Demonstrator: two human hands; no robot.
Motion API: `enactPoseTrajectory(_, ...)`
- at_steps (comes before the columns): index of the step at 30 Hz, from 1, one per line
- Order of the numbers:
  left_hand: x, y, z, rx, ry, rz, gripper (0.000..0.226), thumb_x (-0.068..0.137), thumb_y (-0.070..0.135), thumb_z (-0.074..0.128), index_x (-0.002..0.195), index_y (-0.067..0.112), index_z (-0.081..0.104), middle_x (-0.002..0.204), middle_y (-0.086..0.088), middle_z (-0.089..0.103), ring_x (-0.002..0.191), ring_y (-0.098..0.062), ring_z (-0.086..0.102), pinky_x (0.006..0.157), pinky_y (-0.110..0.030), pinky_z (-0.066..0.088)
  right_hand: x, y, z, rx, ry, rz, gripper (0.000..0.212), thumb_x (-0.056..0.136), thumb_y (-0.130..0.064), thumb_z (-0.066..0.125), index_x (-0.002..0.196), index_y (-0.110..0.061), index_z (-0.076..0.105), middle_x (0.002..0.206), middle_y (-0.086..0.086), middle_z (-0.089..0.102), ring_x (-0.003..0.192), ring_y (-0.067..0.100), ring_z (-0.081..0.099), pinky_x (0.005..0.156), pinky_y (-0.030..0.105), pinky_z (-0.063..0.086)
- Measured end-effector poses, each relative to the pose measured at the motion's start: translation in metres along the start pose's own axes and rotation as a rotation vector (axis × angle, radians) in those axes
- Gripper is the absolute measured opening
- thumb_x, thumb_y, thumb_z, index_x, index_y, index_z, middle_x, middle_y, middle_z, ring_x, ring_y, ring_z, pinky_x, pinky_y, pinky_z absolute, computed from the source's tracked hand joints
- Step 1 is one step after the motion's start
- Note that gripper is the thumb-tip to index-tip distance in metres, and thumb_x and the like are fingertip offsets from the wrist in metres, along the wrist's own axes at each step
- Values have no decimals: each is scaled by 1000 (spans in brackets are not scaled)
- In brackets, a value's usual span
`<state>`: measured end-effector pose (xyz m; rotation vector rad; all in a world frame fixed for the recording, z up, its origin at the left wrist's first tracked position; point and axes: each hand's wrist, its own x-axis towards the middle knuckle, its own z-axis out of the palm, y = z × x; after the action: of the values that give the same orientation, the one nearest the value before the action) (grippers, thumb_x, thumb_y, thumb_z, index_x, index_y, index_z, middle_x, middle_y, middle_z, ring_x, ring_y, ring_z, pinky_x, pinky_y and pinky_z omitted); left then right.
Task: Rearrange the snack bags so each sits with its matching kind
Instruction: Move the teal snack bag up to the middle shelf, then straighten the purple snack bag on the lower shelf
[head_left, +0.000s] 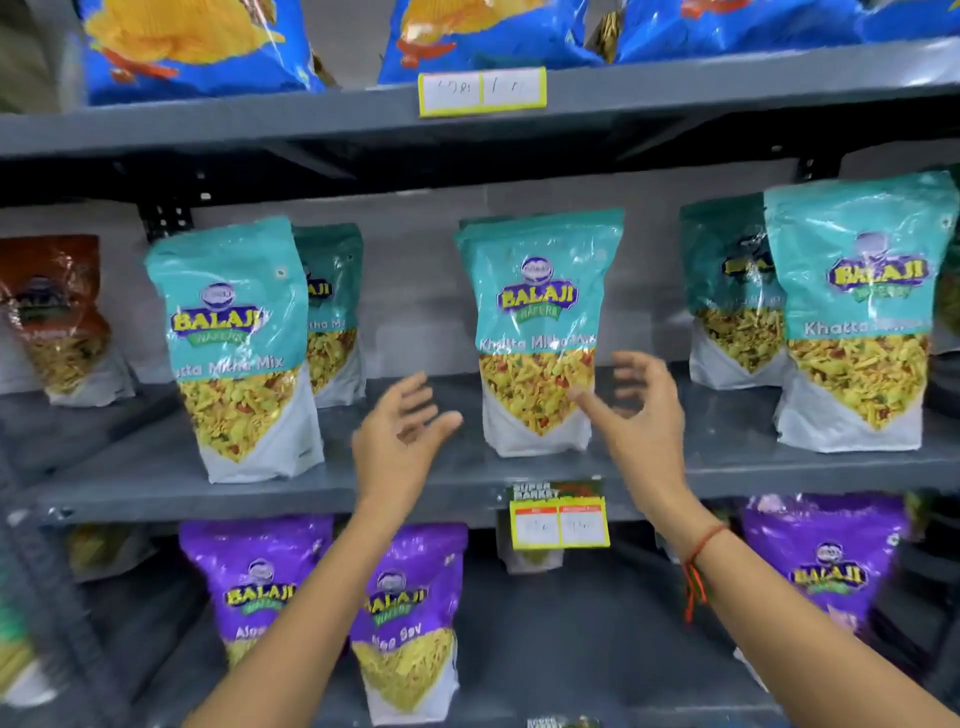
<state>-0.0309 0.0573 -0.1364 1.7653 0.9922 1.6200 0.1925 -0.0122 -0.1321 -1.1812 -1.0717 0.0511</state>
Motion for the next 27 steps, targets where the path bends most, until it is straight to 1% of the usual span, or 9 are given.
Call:
enactPoseTrajectory(2, -17, -8, -17, -42, 134, -1, 44, 79, 14, 78, 121, 15, 64, 104, 3, 71, 85, 1, 69, 80, -11, 54, -26, -12, 6, 55, 35, -76, 38, 77, -23, 82, 107, -23, 57, 105, -3, 57, 90, 14, 56, 72, 18, 49)
enactPoseTrajectory(5, -46, -42, -42, 2, 279, -28, 29, 83, 18, 74, 112, 18, 68, 96, 7, 72, 83, 5, 69, 79, -11, 54, -71, -13, 23, 20, -18, -213, 29, 77, -15, 81, 98, -20, 61, 94, -17, 55, 85, 9, 55, 75, 20, 46)
enactPoseTrajectory(9, -80, -108, -68, 97, 370, -152, 20, 87, 14, 71, 106, 10, 71, 95, -7, 72, 74, 10, 64, 76, -7, 51, -135, 19, 51, -38, -267, -365, 18, 77, -18, 81, 88, -15, 67, 86, -7, 64, 83, 13, 57, 79, 22, 44)
enactPoseTrajectory(12, -109, -162, -82, 260, 377, -276, 17, 88, 18, 70, 102, 9, 74, 93, -12, 76, 69, 12, 63, 69, -1, 47, -170, 63, 73, -49, -480, -272, 16, 80, -24, 79, 87, -16, 67, 84, -5, 65, 83, 15, 59, 77, 27, 47)
enactPoseTrajectory(16, -140, -228, -91, 445, 66, -473, 26, 83, 12, 74, 108, 7, 70, 100, -12, 76, 74, -6, 66, 64, -17, 49, -199, 138, 102, -93, -605, 222, 33, 73, -35, 82, 93, -24, 59, 91, -8, 61, 84, 12, 58, 73, 27, 50)
enactPoseTrajectory(18, -145, -253, -92, 359, -121, -657, 43, 78, 4, 78, 117, 3, 61, 106, -12, 70, 77, -11, 66, 67, -20, 55, -209, 172, 115, -188, -693, 426, 50, 69, -35, 85, 108, -23, 55, 100, -5, 59, 87, 15, 57, 74, 25, 46)
enactPoseTrajectory(20, -147, -278, -90, 308, -267, -757, 56, 70, 5, 85, 118, 0, 57, 108, -13, 69, 87, -22, 70, 81, -34, 60, -219, 201, 129, -272, -820, 511, 60, 69, -32, 83, 119, -15, 54, 108, 2, 60, 97, 19, 61, 75, 27, 43)
enactPoseTrajectory(22, -146, -295, -86, 322, -373, -781, 64, 59, 14, 91, 113, 1, 58, 100, -11, 71, 96, -30, 71, 78, -31, 59, -226, 217, 142, -331, -934, 524, 65, 65, -32, 81, 121, -15, 52, 112, 6, 66, 103, 23, 65, 75, 31, 48)
enactPoseTrajectory(27, -148, -302, -74, 234, -420, -814, 73, 55, 7, 91, 117, 8, 52, 94, 0, 70, 78, -3, 71, 65, -19, 57, -233, 232, 158, -239, -1021, 549, 75, 55, -31, 82, 123, -18, 54, 102, -1, 69, 90, 8, 65, 65, 15, 51)
